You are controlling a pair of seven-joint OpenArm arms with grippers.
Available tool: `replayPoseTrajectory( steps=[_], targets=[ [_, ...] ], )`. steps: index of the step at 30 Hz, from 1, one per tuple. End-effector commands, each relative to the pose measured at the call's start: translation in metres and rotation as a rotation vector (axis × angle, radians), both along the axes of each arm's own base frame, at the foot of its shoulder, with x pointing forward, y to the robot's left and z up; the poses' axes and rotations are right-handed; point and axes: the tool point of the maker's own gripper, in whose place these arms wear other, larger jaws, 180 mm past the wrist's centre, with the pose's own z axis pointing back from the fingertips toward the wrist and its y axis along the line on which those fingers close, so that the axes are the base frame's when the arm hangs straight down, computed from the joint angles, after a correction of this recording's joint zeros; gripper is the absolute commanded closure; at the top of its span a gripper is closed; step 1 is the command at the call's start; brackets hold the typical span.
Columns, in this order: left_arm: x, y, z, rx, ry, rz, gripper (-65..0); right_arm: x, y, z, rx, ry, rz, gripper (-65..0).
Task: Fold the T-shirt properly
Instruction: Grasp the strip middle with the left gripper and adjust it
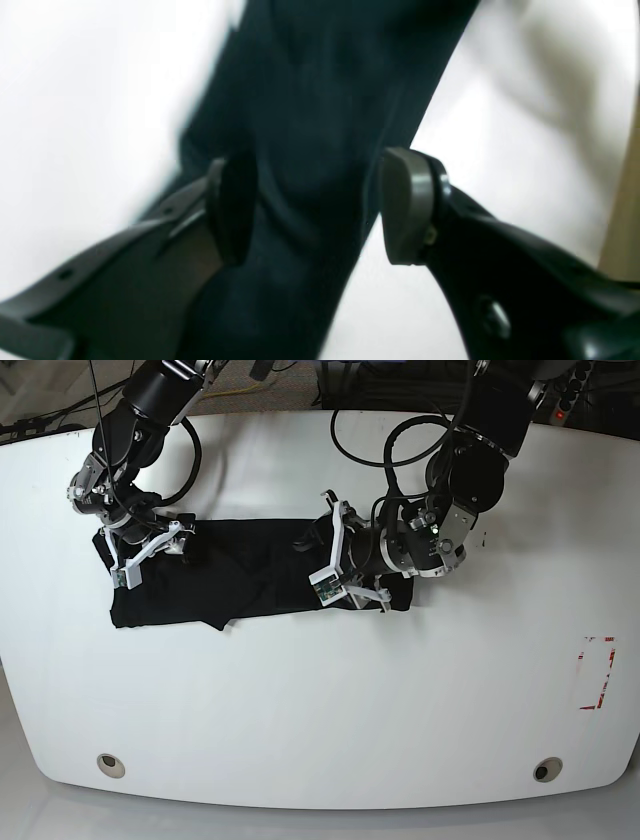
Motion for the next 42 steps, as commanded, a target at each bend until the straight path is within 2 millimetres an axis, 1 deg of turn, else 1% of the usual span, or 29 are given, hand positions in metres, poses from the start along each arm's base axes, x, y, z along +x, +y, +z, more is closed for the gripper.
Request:
replayPoseTrajectory(
  steps=[1,3,6,8,11,14,16,19,20,22,26,28,29,30,32,33,34,37,39,40,42],
  targets=[
    [0.016,-0.006,0.035,-0.019,-0.094,-0.017,-36.3,0.005,-0.004,0.007,-0.011,-0.018,-0.003,-50.1],
    [0.025,-0.005,0.038,-0.013,-0.105,-0.013,-36.3,0.004,-0.004,0.007,-0.011,-0.016,-0.003,-50.1],
    [0.036,-0.004,0.027,0.014,-0.076,-0.01,-36.3,0.004,-0.004,0.007,-0.011,-0.016,-0.003,-50.1],
    [0.042,-0.017,0.019,0.007,-0.044,-0.024,-36.3,0.005,-0.004,0.007,-0.011,-0.018,-0.003,-50.1],
    [0.046,-0.03,0.007,-0.008,-0.005,-0.039,-36.3,0.005,-0.002,0.007,-0.005,-0.019,-0.003,-50.1],
    [0.045,-0.046,-0.007,-0.004,0.037,-0.069,-36.4,0.006,0.006,0.006,0.014,-0.021,-0.002,-50.1],
    [0.043,-0.062,-0.018,0.003,0.068,-0.103,-36.4,0.006,0.007,0.005,0.017,-0.021,-0.002,-50.1],
    [0.037,-0.076,-0.033,0.018,0.105,-0.137,-36.4,0.006,0.007,0.005,0.017,-0.021,-0.002,-50.1],
    [0.037,-0.078,-0.034,0.019,0.108,-0.14,-36.4,0.006,0.007,0.005,0.017,-0.021,-0.002,-50.1],
    [0.04,-0.081,-0.028,0.004,0.094,-0.141,-36.4,0.006,0.007,0.005,0.017,-0.021,-0.002,-50.1],
    [0.06,-0.082,0.028,-0.068,-0.034,-0.119,-36.4,0.007,0.008,0.006,0.018,-0.022,0.0,-50.1],
    [0.068,-0.073,0.057,-0.073,-0.106,-0.099,-36.4,0.007,0.008,0.006,0.018,-0.022,0.0,-50.1],
    [0.07,-0.065,0.061,-0.06,-0.121,-0.088,-36.4,0.007,0.008,0.006,0.017,-0.022,0.0,-50.1],
    [0.07,-0.055,0.062,-0.046,-0.129,-0.07,-36.4,0.007,0.008,0.006,0.017,-0.022,0.0,-50.1],
    [0.073,-0.032,0.073,-0.05,-0.157,-0.013,-36.4,0.007,0.007,0.006,0.016,-0.024,0.0,-50.1],
    [0.073,-0.022,0.073,-0.055,-0.16,0.013,-36.4,0.007,0.007,0.006,0.016,-0.024,0.0,-50.1],
    [0.071,-0.012,0.07,-0.05,-0.155,0.035,-36.4,0.009,0.007,0.008,0.016,-0.028,0.0,-50.1],
    [0.063,0.029,0.053,-0.026,-0.124,0.122,-36.1,0.013,0.007,0.011,0.016,-0.039,-0.002,-50.1],
    [0.056,0.047,0.043,-0.019,-0.103,0.164,-35.8,0.014,0.007,0.012,0.016,-0.042,-0.002,-50.1],
    [0.051,0.058,0.038,-0.021,-0.09,0.197,-34.3,0.015,0.007,0.012,0.016,-0.043,-0.002,-50.1],
    [0.045,0.073,0.03,-0.029,-0.064,0.25,-27.2,0.015,0.007,0.012,0.016,-0.043,-0.002,-50.1]
  ],
)
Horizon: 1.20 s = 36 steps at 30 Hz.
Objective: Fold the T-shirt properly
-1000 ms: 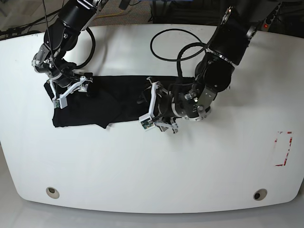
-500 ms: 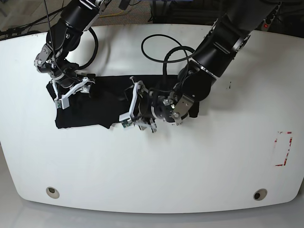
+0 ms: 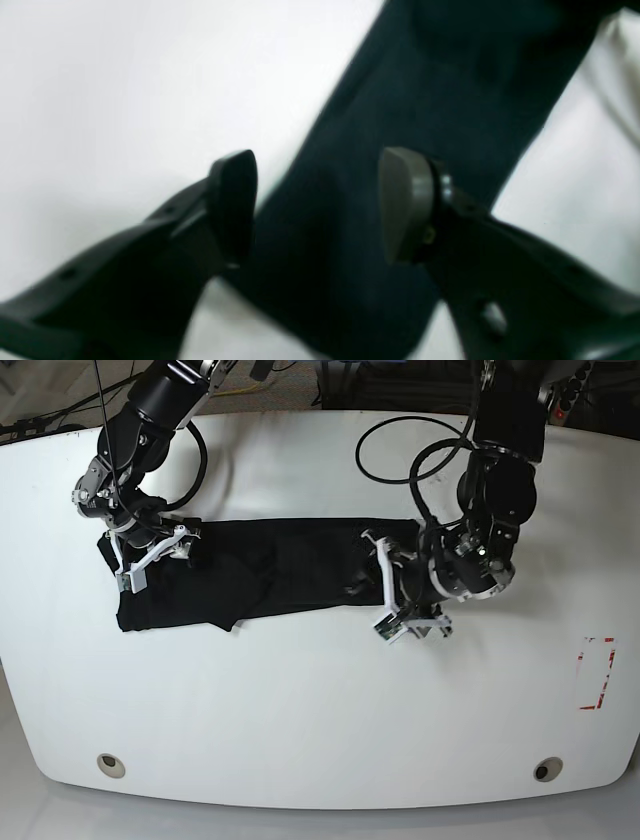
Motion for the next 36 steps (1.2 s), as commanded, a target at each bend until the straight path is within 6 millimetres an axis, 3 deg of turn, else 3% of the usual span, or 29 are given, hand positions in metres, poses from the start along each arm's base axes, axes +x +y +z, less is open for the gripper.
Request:
replayPoseTrajectory(
  steps=[1,2,3,5,8,13,20,24,30,36],
  targets=[
    [-0.004,0.012,0.008,-0.078,-0.015,0.066,-21.7,0.008,-0.003,0.01,-0.006,-0.035,-0.004,-50.1],
    [-0.006,0.022,0.002,-0.084,0.005,0.103,-11.8,0.009,-0.003,0.011,-0.006,-0.037,-0.004,-50.1],
    [-0.007,0.027,-0.002,-0.084,0.017,0.121,-6.1,0.009,-0.003,0.011,-0.006,-0.037,-0.004,-50.1],
    [-0.009,0.031,-0.012,-0.093,0.05,0.146,0.0,0.009,-0.003,0.011,-0.006,-0.037,-0.004,-50.1],
    [-0.009,0.037,-0.023,-0.102,0.088,0.177,-0.1,0.009,-0.003,0.011,-0.006,-0.037,-0.004,-50.1],
    [-0.017,0.038,-0.059,-0.126,0.211,0.226,-0.3,0.01,-0.003,0.013,-0.013,-0.037,0.001,-50.1],
    [-0.023,0.041,-0.092,-0.17,0.285,0.263,-0.4,0.03,-0.013,0.072,-0.069,-0.122,0.021,-50.9],
    [-0.026,0.052,-0.1,-0.145,0.304,0.272,-0.4,0.037,-0.054,0.094,-0.034,-0.152,-0.062,-51.2],
    [-0.025,0.069,-0.101,-0.11,0.294,0.279,-0.4,0.046,-0.109,0.077,0.159,-0.121,-0.175,-59.3],
    [-0.014,0.092,-0.095,-0.062,0.265,0.287,-0.6,0.047,-0.132,0.063,0.325,-0.13,-0.223,-59.1]
  ],
)
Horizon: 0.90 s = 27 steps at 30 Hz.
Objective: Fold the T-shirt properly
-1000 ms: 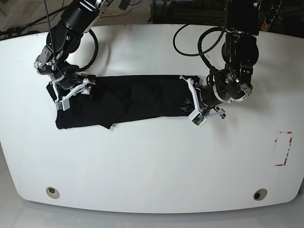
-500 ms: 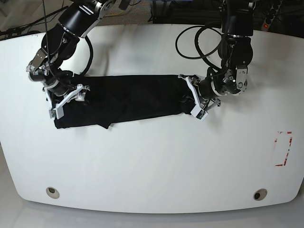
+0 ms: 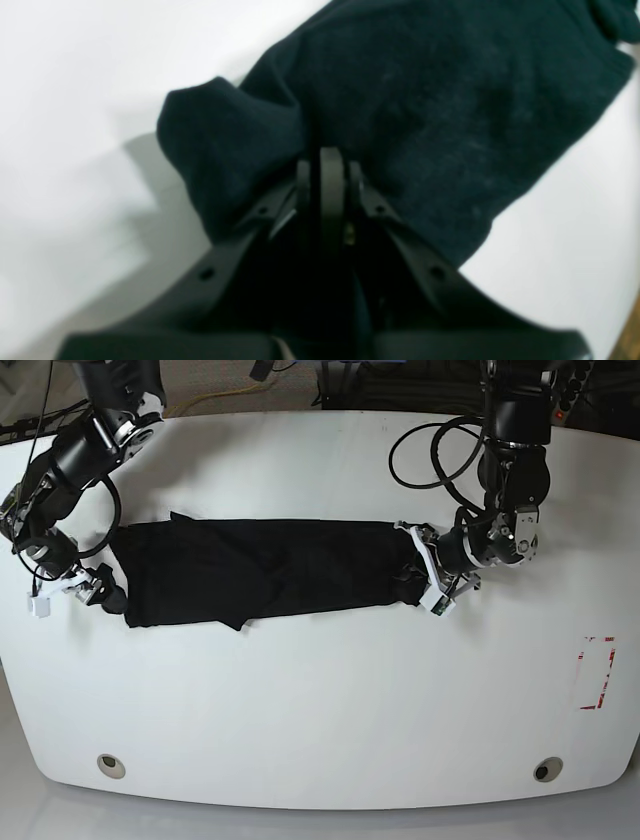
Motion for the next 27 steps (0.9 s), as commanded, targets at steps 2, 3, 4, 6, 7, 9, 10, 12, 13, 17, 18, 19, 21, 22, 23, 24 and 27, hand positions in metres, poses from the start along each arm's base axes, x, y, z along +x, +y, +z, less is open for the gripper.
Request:
replayPoseTrajectory(
  steps=[2,3,4,6,7,9,10,12,13,17,18,19,21,22,23,24,27],
  targets=[
    [0.002,0.04,-0.008,0.142,0.024,0.007,-0.6,0.006,-0.015,0.004,0.103,-0.073,-0.043,-59.1],
    [0.003,0.04,-0.007,0.144,0.021,0.003,-0.6,0.005,-0.014,0.002,0.111,-0.067,-0.044,-59.1],
    [0.005,0.044,-0.004,0.155,0.011,-0.009,-0.6,0.003,-0.013,-0.001,0.116,-0.059,-0.044,-59.1],
    [0.008,0.046,0.001,0.168,-0.007,-0.046,-0.6,-0.001,-0.009,-0.006,0.125,-0.051,-0.044,-59.1],
    [0.008,0.047,0.002,0.172,-0.013,-0.059,-0.6,-0.005,-0.008,-0.01,0.127,-0.04,-0.044,-59.1],
    [0.007,0.046,0.003,0.172,-0.016,-0.072,-0.6,-0.01,0.003,-0.021,0.15,-0.022,-0.039,-59.1],
    [0.008,0.047,0.003,0.174,-0.018,-0.072,-0.6,-0.013,0.01,-0.026,0.165,-0.013,-0.035,-59.1],
    [0.008,0.047,0.003,0.177,-0.019,-0.074,-0.6,-0.018,0.022,-0.034,0.174,0.0,-0.026,-59.0],
    [0.008,0.048,0.003,0.178,-0.019,-0.074,-0.6,-0.02,0.029,-0.036,0.168,0.005,-0.012,-59.0],
    [0.006,0.051,0.002,0.186,-0.014,-0.074,-0.6,-0.014,0.074,-0.029,0.097,-0.013,0.119,-59.0],
    [0.005,0.05,0.001,0.186,-0.013,-0.079,-0.6,-0.014,0.083,-0.029,0.09,-0.016,0.141,-58.8],
    [0.005,0.048,0.001,0.187,-0.011,-0.085,-0.6,-0.012,0.091,-0.028,0.093,-0.022,0.154,-58.8],
    [0.002,0.042,-0.001,0.19,-0.007,-0.106,-0.6,-0.01,0.102,-0.026,0.103,-0.037,0.161,-55.8],
    [0.001,0.04,-0.002,0.191,-0.005,-0.113,-0.6,-0.008,0.104,-0.026,0.106,-0.045,0.16,-53.6],
    [0.0,0.038,-0.003,0.192,-0.002,-0.121,-0.6,-0.005,0.105,-0.024,0.108,-0.059,0.154,-49.9],
    [-0.002,0.035,-0.005,0.193,0.001,-0.13,-0.6,-0.002,0.107,-0.023,0.111,-0.069,0.152,-45.5],
    [-0.004,0.032,-0.006,0.194,0.004,-0.143,-0.6,0.006,0.115,-0.019,0.105,-0.09,0.164,-33.9]
  ],
)
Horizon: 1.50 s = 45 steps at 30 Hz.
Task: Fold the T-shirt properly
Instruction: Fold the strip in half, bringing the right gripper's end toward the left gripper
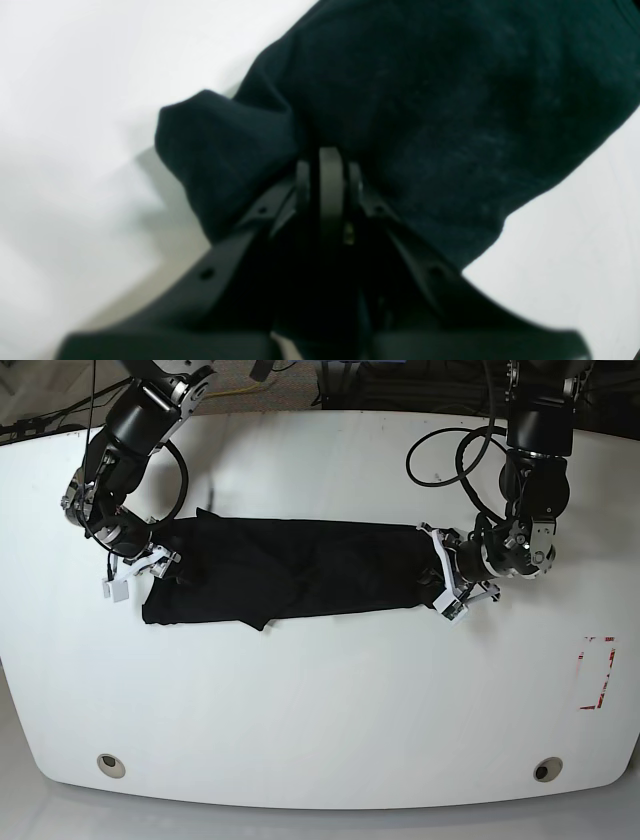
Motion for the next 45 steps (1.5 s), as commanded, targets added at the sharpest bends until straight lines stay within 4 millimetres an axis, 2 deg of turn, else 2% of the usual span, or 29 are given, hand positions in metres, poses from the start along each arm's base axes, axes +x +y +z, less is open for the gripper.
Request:
replayPoseTrajectory(
  steps=[1,5,6,11,16,18,23,27,31,37,43,45],
  targets=[
    [-0.005,0.002,-0.007,0.054,0.025,-0.027,-0.6,0.022,0.001,0.021,-0.027,-0.088,0.009,-27.3],
    [-0.004,0.001,-0.006,0.052,0.023,-0.025,-0.6,0.026,-0.004,0.026,-0.064,-0.109,0.027,-0.6],
    [-0.004,0.001,-0.006,0.052,0.022,-0.025,-0.6,0.027,-0.004,0.027,-0.072,-0.113,0.035,0.0],
    [-0.002,0.001,-0.005,0.053,0.018,-0.025,-0.6,0.024,-0.016,0.054,-0.184,-0.184,0.049,0.0],
    [-0.002,-0.028,-0.003,-0.01,0.017,-0.034,-0.6,0.016,-0.018,0.094,-0.318,-0.295,0.077,0.0],
    [-0.002,-0.032,-0.002,-0.02,0.017,-0.036,-0.6,0.014,-0.014,0.107,-0.355,-0.33,0.092,0.0],
    [-0.004,-0.058,0.0,-0.073,0.019,-0.044,-0.6,0.013,0.022,0.139,-0.431,-0.439,0.209,0.0],
    [-0.007,-0.074,-0.005,-0.049,0.021,-0.059,-0.6,0.008,0.057,0.171,-0.484,-0.551,0.298,0.0],
    [-0.012,-0.081,-0.017,-0.014,0.045,-0.067,-0.6,0.004,0.076,0.173,-0.484,-0.559,0.362,0.0],
    [-0.019,-0.077,-0.034,-0.009,0.103,-0.058,-0.6,-0.002,0.108,0.183,-0.342,-0.617,0.412,0.0],
    [-0.019,-0.078,-0.034,-0.013,0.104,-0.058,-0.6,-0.012,0.142,0.172,-0.267,-0.601,0.482,0.0],
    [-0.019,-0.078,-0.034,-0.013,0.104,-0.058,-0.6,-0.012,0.149,0.161,-0.248,-0.57,0.484,0.0]
  ],
)
